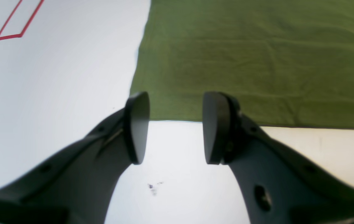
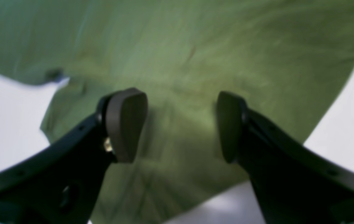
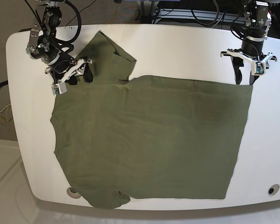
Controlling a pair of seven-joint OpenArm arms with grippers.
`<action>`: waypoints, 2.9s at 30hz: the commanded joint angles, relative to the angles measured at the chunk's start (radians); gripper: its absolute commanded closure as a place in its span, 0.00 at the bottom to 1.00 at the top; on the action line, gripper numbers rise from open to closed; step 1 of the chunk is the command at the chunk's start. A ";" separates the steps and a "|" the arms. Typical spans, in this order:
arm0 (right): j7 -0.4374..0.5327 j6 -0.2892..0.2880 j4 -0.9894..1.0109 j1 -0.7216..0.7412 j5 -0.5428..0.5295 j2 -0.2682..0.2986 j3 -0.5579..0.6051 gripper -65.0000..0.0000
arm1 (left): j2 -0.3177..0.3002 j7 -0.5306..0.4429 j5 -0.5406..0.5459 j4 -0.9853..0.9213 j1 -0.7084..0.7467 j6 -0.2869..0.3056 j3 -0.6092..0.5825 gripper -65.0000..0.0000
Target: Fold the T-shirt properly
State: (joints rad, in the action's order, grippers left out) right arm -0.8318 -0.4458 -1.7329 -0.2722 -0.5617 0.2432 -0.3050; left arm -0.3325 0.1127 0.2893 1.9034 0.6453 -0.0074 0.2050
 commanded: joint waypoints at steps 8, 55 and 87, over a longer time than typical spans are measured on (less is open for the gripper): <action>0.010 -0.001 -0.019 0.013 0.002 0.016 -0.019 0.42 | -0.004 -0.006 0.001 -0.016 -0.011 0.002 0.006 0.59; 0.027 -0.018 0.104 0.039 -0.013 -0.099 -0.037 0.43 | -0.004 -0.013 0.035 -0.060 -0.055 0.017 0.015 0.59; 0.023 -0.017 0.042 0.003 0.029 -0.089 -0.084 0.42 | -0.010 -0.022 0.066 -0.079 -0.068 0.050 0.010 0.59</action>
State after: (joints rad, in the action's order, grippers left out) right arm -0.8207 -0.4610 -1.6798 -0.2775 -0.5179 0.1432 -0.3706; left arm -0.3267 0.1123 0.3508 1.8103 0.5789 0.0486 0.2085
